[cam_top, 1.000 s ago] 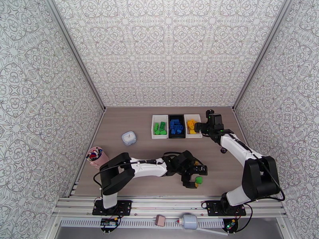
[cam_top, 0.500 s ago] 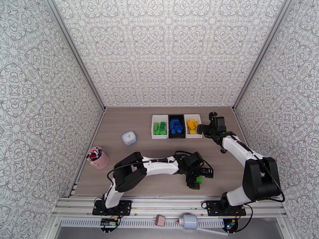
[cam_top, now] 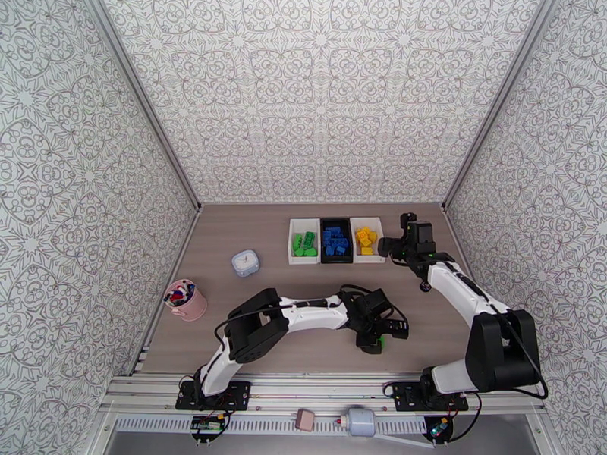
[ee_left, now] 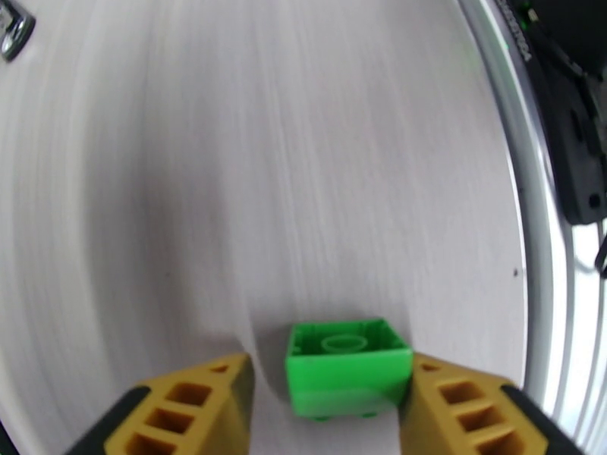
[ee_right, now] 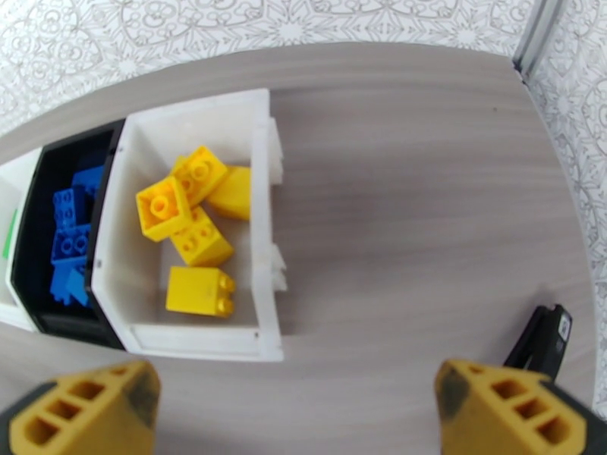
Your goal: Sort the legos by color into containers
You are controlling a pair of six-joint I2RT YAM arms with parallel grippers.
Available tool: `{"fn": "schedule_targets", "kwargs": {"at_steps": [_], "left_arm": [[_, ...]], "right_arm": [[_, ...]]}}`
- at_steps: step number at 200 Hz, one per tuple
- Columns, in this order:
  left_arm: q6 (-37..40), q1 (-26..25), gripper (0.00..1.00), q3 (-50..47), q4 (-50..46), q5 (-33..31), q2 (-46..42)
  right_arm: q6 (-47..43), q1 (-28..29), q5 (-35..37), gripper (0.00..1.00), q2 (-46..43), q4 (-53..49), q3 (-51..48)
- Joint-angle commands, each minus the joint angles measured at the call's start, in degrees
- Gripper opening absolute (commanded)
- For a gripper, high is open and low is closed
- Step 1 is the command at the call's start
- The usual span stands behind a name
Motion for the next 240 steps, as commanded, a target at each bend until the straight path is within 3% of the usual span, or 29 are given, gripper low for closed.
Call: {"fn": "schedule_targets", "kwargs": {"at_steps": [1,20,91,168,240], "left_arm": [[0.1,0.2,0.41,0.8,-1.3,0.6,0.7],[0.0,0.1,0.33,0.1,-0.7,0.3,0.2],[-3.2,2.5,0.31,-7.2,5.2,-4.9,-7.2],[-7.9,12.8,0.32,-22.0,11.9,-6.3,-25.4],[-17.1,24.4,0.28,-31.4,22.2,-5.9,-35.3]], "right_arm": [[-0.5,-0.4,-0.1,1.00,-1.4,-1.4,-1.6],[0.3,-0.4,-0.5,1.00,-1.6,-1.4,-2.2],[0.6,-0.4,-4.5,1.00,-5.6,-2.4,-4.0],[-1.9,0.2,-9.8,1.00,-7.8,-0.3,-7.2],[-3.4,6.9,-10.2,1.00,-11.2,4.9,-10.5]]}}
